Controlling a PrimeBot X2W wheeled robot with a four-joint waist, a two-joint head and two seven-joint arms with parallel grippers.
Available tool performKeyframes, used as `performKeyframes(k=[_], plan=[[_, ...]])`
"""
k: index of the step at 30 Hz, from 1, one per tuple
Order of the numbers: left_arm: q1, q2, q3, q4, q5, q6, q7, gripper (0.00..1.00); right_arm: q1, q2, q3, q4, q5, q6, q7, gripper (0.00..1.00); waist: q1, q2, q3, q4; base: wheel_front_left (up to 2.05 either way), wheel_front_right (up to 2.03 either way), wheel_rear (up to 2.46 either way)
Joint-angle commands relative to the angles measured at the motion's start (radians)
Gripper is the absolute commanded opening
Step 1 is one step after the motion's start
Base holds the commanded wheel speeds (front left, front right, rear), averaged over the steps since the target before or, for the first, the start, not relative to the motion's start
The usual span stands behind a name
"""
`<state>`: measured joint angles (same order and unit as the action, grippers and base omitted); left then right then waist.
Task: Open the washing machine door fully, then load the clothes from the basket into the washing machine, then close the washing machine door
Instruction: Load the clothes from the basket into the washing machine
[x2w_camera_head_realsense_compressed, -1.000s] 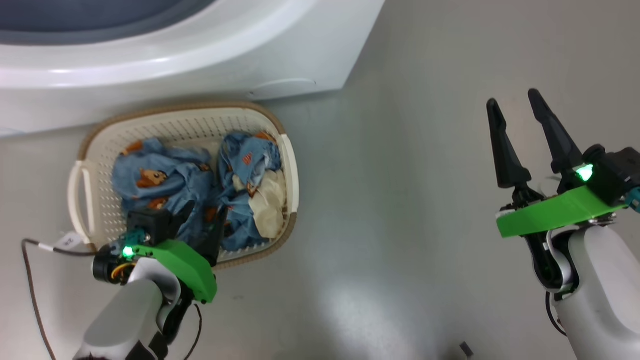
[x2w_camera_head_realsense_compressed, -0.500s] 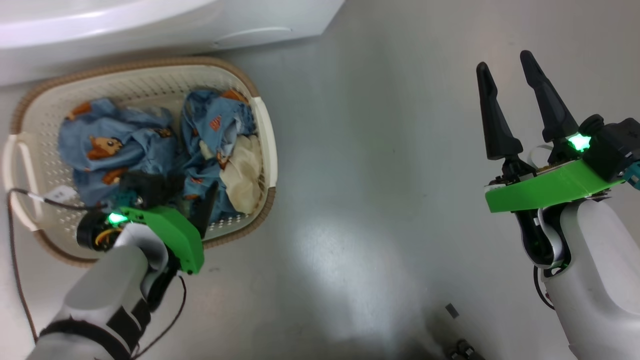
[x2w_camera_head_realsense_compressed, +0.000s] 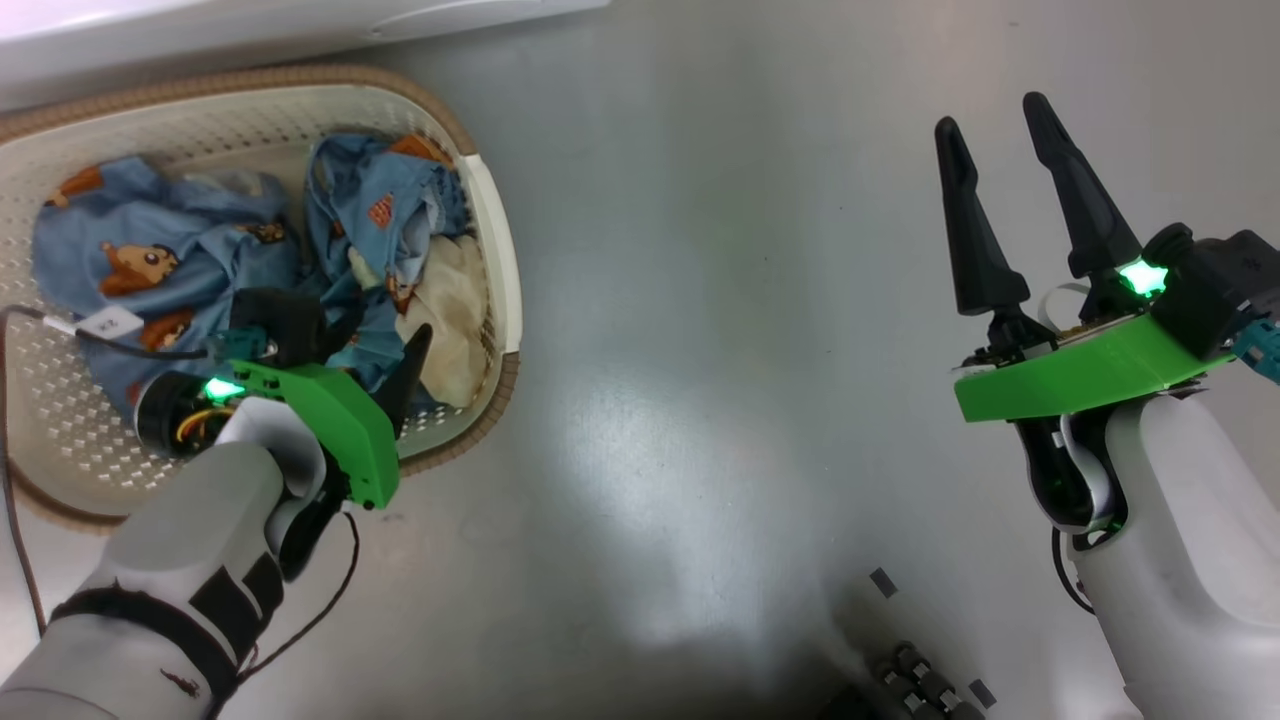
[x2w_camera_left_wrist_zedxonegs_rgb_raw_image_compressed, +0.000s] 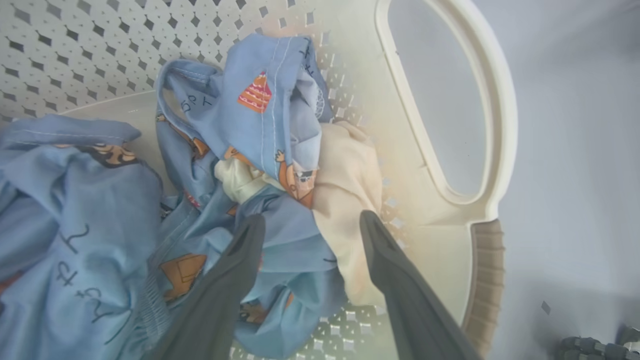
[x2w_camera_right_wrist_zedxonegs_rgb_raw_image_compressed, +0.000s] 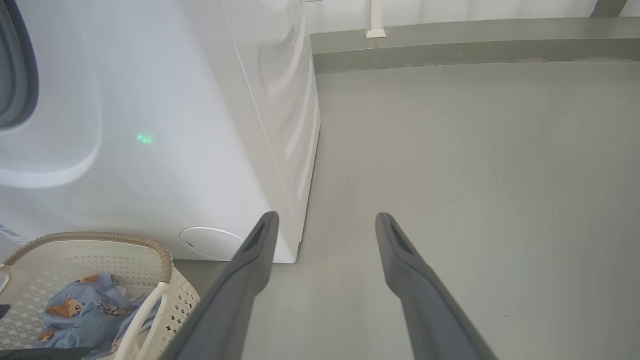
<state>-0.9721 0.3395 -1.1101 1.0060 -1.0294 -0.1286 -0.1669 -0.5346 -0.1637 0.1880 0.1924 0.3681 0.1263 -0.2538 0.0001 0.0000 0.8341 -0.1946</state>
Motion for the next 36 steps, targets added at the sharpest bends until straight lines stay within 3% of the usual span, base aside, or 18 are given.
performKeyframes(k=[1,16,17,19,25,36], plan=[[-0.006,0.032,0.004,-0.012,-0.016,-0.002,0.0,1.0,0.008,0.003,0.018,-0.023,-0.008,0.004,-0.008,1.0,-0.0001,0.0,0.008,-0.007,0.0,0.0,0.0],[-0.076,0.07,-0.116,0.01,-0.153,-0.002,0.051,1.0,-0.004,0.019,0.047,-0.028,-0.004,0.004,-0.008,1.0,-0.0001,0.0,0.052,-0.057,0.0,0.0,0.0],[-0.077,0.072,-0.119,0.011,-0.163,-0.002,0.053,0.5,-0.004,0.019,0.048,-0.028,-0.003,0.004,-0.008,1.0,-0.0001,0.0,0.052,-0.059,0.0,0.0,0.0],[-0.078,0.075,-0.126,0.012,-0.178,-0.002,0.059,0.0,-0.003,0.02,0.05,-0.027,-0.003,0.004,-0.008,1.0,-0.0001,0.0,0.049,-0.062,0.0,0.0,0.0],[-0.073,0.077,-0.141,0.007,-0.219,-0.002,0.051,0.0,0.003,0.016,0.045,-0.021,-0.003,0.004,-0.008,1.0,-0.0001,0.0,0.027,-0.058,0.0,0.0,0.0],[-0.022,0.063,-0.147,0.001,-0.287,-0.002,-0.063,0.0,0.019,-0.003,0.032,-0.01,-0.001,0.004,-0.008,1.0,-0.0001,0.0,-0.076,-0.003,0.0,0.0,0.0]])
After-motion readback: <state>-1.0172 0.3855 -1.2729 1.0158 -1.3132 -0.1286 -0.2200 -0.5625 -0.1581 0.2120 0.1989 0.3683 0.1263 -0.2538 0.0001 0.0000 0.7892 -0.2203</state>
